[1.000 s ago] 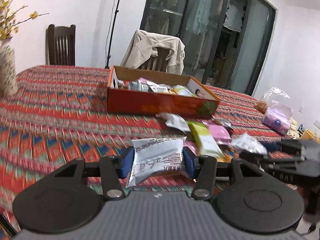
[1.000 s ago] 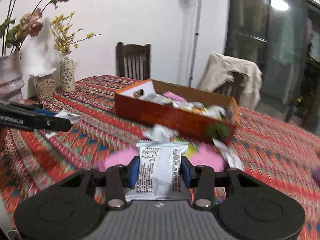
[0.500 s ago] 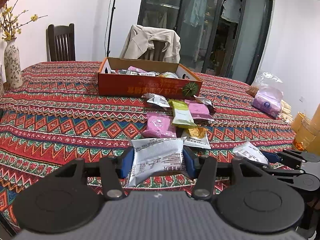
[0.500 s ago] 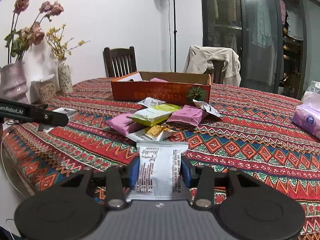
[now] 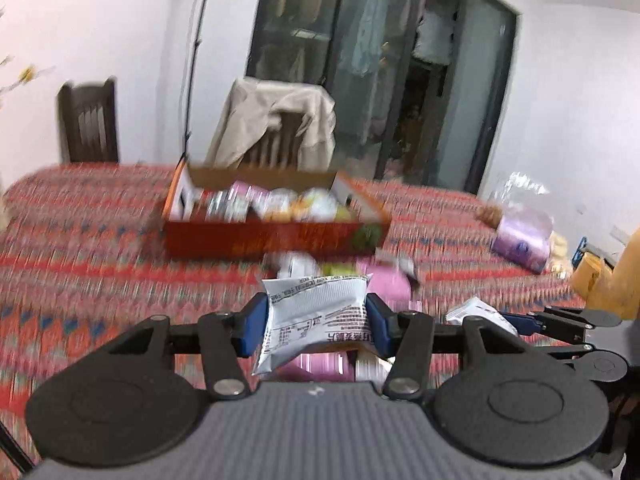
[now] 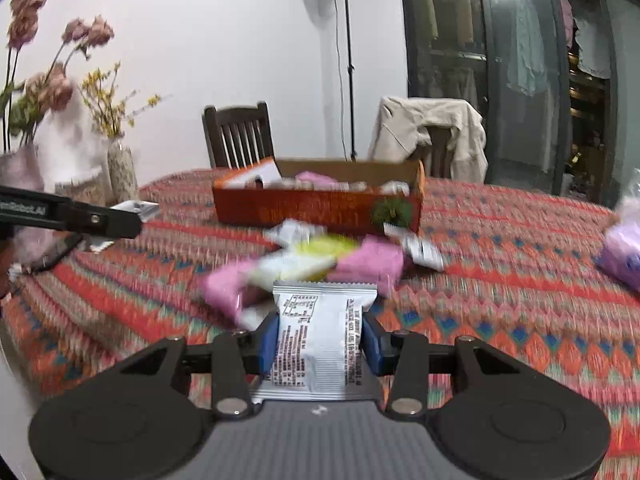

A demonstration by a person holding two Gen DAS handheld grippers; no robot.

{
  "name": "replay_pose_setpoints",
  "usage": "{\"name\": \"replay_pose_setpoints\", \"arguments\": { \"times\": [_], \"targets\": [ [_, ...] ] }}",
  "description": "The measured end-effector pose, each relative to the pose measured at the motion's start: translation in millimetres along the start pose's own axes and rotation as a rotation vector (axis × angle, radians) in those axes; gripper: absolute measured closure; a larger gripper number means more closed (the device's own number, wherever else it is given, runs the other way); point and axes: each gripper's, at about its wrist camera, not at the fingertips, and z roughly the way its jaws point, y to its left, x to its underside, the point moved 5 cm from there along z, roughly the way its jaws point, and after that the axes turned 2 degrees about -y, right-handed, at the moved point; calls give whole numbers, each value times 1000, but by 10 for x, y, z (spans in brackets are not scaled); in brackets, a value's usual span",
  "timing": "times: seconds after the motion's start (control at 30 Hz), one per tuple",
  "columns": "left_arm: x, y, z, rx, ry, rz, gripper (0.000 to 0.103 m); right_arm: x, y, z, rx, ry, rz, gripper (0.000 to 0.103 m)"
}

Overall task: Organize snacks
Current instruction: 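Carry both white packets into the orange box and open both tools, then move both tools back toward the snack pile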

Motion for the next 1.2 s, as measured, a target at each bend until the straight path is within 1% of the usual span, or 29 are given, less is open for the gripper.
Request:
{"name": "replay_pose_setpoints", "arguments": {
  "times": [0.07,0.13,0.2,0.27,0.3,0.37,0.5,0.57,0.63,0.67,0.73,0.8,0.9,1.03,1.13,1.2],
  "targets": [
    [-223,50,208,0,-23,16,50,-227,-65,115,-9,-29,-20,61],
    [-438,106,498,12,-21,27,49,-516,-142,297,-6,-60,-44,61],
    [-621,153,833,28,0,29,49,-778,-226,514,-6,-80,-49,61],
    [-765,193,1146,46,22,29,49,-1023,-328,780,-32,-87,-24,61],
    [-827,223,1315,43,35,22,49,-1148,-384,953,-48,-85,-2,61],
    [-908,274,1614,40,56,17,49,-1331,-457,1287,-49,-73,11,61],
    [-938,420,2124,23,102,7,49,-1532,-567,1924,-30,-25,24,61],
    [-887,489,2344,15,133,-3,48,-1546,-617,2226,-23,12,34,61],
    [-810,574,2535,5,167,-24,41,-1524,-652,2510,-10,52,35,61],
    [-771,618,2606,-4,179,-37,35,-1480,-664,2615,-7,71,34,61],
    [-696,686,2668,-4,197,-51,34,-1401,-680,2818,-3,107,38,59],
    [-647,716,2667,6,209,-41,31,-1331,-677,2944,-7,124,46,57],
    [-653,727,2592,1,203,-17,29,-1266,-666,2972,-14,128,52,50],
    [-747,690,2380,9,179,-4,26,-1345,-628,2812,-5,97,27,50],
    [-845,614,2164,4,146,12,21,-1491,-587,2523,11,53,-6,50],
    [-954,540,2076,-24,115,38,21,-1592,-561,2275,19,16,-23,49]
  ]
}}
